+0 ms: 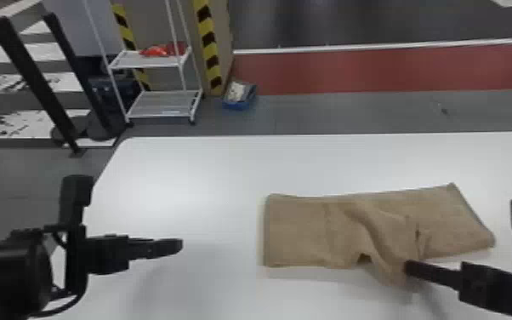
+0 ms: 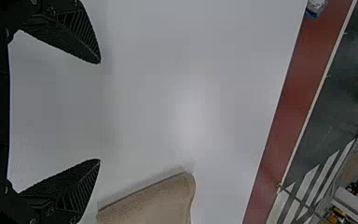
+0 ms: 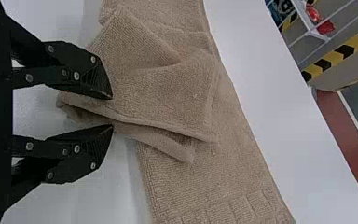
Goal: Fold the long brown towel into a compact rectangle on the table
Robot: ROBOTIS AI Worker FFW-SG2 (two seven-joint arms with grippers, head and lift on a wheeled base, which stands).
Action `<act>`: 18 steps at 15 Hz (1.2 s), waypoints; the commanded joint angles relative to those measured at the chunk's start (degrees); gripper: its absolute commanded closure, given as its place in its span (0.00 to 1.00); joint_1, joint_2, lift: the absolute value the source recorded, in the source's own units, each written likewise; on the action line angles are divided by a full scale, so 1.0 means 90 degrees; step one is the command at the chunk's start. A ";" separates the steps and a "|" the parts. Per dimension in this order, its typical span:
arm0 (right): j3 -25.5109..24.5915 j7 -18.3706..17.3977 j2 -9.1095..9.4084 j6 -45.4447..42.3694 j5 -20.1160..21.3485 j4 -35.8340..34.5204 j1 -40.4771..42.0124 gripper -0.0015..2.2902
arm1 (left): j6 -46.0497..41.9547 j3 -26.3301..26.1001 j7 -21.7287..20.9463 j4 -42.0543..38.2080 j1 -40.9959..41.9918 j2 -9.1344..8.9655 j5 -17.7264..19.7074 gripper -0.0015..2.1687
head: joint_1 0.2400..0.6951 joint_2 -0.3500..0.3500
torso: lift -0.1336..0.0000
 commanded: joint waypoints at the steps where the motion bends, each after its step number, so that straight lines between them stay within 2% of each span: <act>1: -0.0009 0.0000 0.0006 -0.0003 0.0034 0.0083 -0.0017 0.37 | 0.0005 0.0018 -0.0006 0.0000 0.0000 0.0006 0.0000 0.07 | 1.00 0.69 | 0.07; 2: -0.0009 0.0000 0.0006 -0.0003 0.0044 0.0093 -0.0046 0.43 | 0.0005 0.0018 -0.0006 0.0000 0.0000 0.0006 0.0000 0.07 | 1.00 0.69 | 0.07; 4: 0.0001 0.0000 0.0006 0.0016 0.0044 0.0093 -0.0075 0.43 | -0.0014 0.0028 -0.0006 0.0000 0.0000 0.0016 0.0000 0.07 | 1.00 0.69 | 0.07; 5: -0.0009 0.0010 0.0006 0.0036 0.0014 0.0093 -0.0095 0.52 | -0.0014 0.0028 -0.0006 0.0009 0.0000 0.0016 0.0000 0.07 | 1.00 0.69 | 0.07; 6: -0.0009 0.0010 0.0006 0.0056 -0.0025 0.0083 -0.0114 0.55 | 0.0005 0.0028 -0.0006 0.0009 0.0010 0.0026 0.0000 0.07 | 1.00 0.69 | 0.07; 9: -0.0038 0.0127 0.0006 0.0056 -0.0181 0.0044 -0.0124 0.56 | -0.0014 0.0048 -0.0015 0.0009 0.0010 0.0045 0.0000 0.07 | 1.00 0.70 | 0.07; 13: -0.0077 0.0156 0.0006 0.0303 -0.0181 -0.0454 0.0130 0.55 | -0.0014 0.0077 -0.0025 0.0009 0.0020 0.0055 0.0000 0.07 | 1.00 0.72 | 0.07; 18: -0.0497 0.0117 0.0006 0.0303 -0.0415 -0.0845 0.0247 0.55 | -0.0014 0.0077 -0.0015 0.0019 0.0029 0.0055 0.0000 0.07 | 1.00 0.71 | 0.07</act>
